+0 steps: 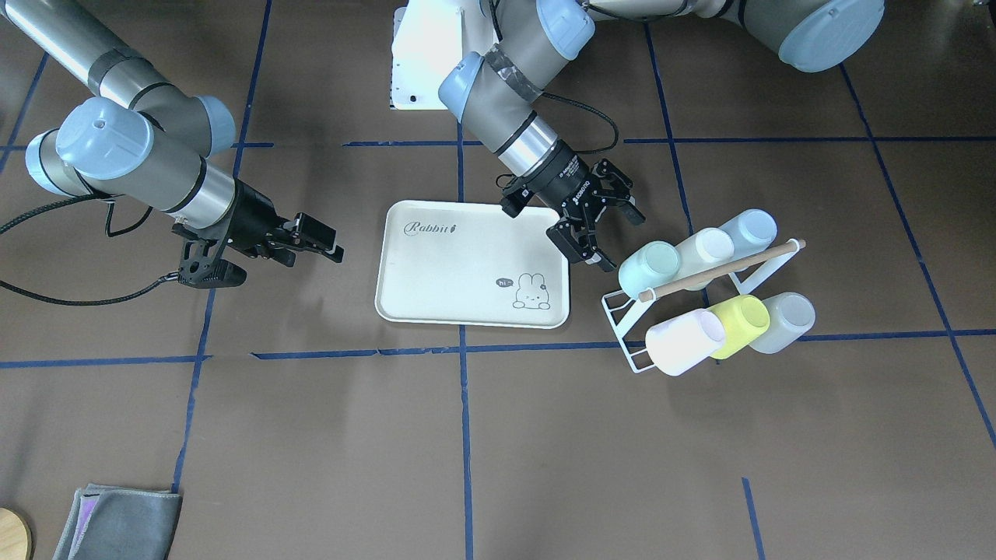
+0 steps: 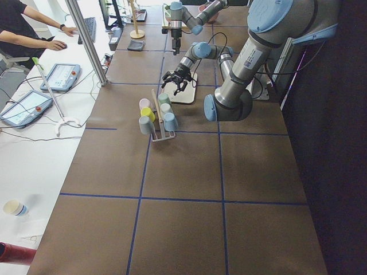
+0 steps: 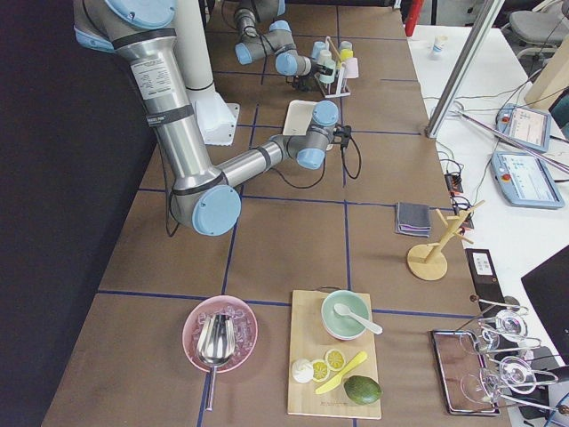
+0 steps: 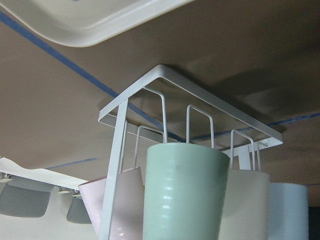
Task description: Pick up and place green cup on tray
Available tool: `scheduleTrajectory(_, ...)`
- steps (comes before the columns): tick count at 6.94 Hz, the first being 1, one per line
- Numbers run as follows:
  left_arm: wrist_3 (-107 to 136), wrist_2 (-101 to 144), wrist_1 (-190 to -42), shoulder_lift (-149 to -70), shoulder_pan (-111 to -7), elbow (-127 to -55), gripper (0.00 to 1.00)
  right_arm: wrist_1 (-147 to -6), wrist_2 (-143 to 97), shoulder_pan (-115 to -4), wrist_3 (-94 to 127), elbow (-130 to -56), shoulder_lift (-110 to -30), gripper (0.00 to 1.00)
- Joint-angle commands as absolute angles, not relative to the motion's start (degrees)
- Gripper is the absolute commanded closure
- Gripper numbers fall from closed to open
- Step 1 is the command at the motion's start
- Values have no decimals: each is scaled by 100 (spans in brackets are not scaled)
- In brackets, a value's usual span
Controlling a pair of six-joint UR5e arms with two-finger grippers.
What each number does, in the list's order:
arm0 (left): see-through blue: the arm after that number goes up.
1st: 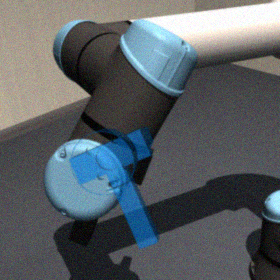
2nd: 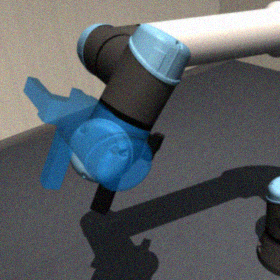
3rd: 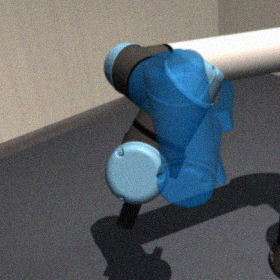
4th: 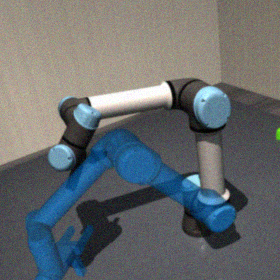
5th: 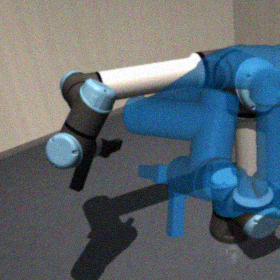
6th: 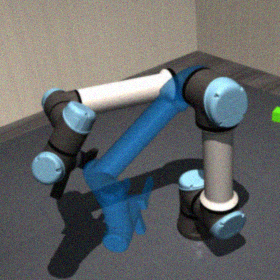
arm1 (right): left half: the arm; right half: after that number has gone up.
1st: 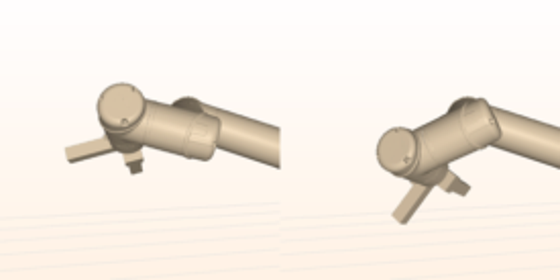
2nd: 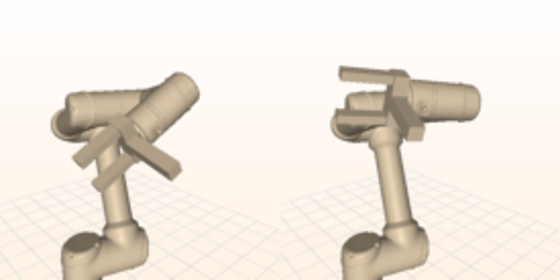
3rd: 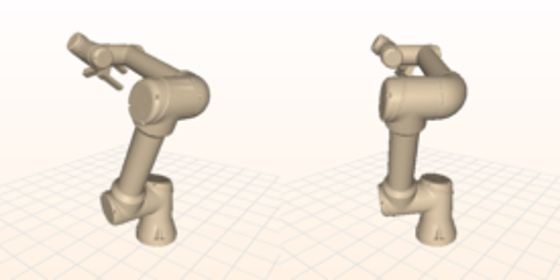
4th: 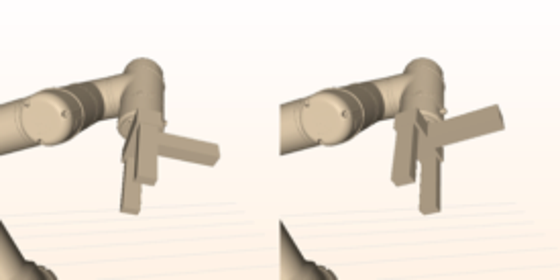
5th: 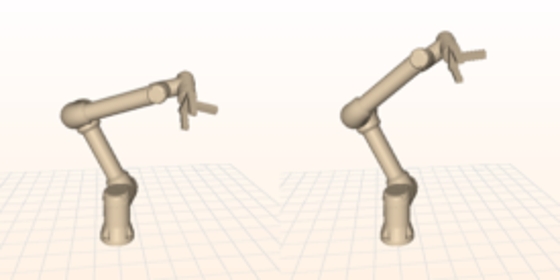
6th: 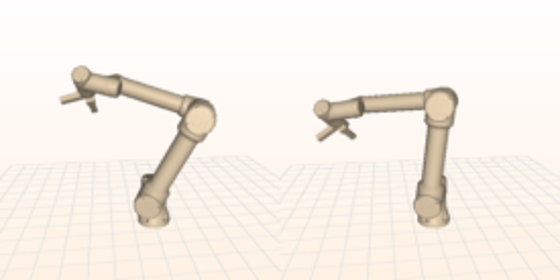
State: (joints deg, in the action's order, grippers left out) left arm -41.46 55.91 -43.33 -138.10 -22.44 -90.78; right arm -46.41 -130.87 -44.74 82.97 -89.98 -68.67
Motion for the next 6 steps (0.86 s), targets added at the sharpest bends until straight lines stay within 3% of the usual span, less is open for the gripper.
scheduleTrajectory(1, -4148, 5563, -4543, -13808, -2241, -8686, 0, -4641, -13096, -4482, 8297, -8991, -6873, 0)
scheduleTrajectory(6, -4149, 5300, -4483, -13782, -2232, -8315, 0, -4641, -13096, -4482, 8297, -9000, -6873, 0)
